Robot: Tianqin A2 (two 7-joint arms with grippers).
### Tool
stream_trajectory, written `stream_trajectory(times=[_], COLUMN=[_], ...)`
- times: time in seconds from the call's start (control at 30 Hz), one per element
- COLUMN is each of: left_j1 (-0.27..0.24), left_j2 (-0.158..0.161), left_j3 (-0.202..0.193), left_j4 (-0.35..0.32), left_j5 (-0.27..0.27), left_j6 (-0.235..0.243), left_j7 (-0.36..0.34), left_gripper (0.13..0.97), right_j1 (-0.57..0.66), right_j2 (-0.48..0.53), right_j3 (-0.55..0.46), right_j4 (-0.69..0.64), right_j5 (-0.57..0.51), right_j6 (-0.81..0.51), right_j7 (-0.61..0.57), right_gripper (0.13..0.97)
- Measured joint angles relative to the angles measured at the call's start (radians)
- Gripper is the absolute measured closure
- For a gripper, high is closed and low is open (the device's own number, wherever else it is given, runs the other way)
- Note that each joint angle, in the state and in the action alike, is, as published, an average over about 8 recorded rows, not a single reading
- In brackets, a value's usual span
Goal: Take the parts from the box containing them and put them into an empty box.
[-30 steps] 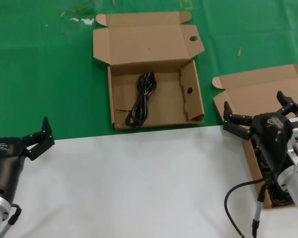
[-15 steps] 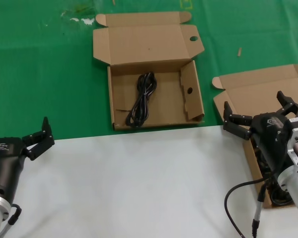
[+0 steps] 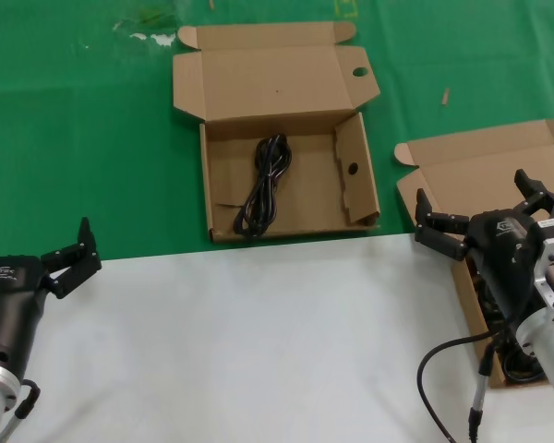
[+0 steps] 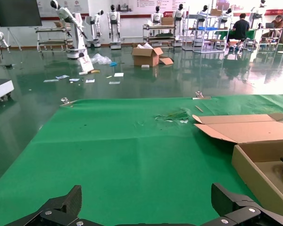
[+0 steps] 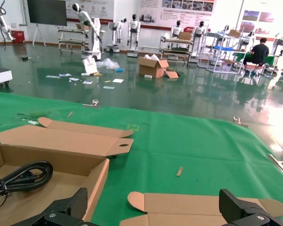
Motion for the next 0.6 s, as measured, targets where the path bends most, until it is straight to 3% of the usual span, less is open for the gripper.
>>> stream_trajectory(times=[0.6], left_j1=[0.0], left_j2=[0.0], left_j3=[0.0], left_j4=[0.0], left_j5=[0.0], left_j6=[0.0], left_j7=[0.0], left_gripper=[0.132], right_j1=[0.0], right_j2=[0.0], right_j3=[0.0], right_j4=[0.0], right_j5=[0.0], right_j6=[0.0], right_j7=[0.0], right_gripper=[0.129])
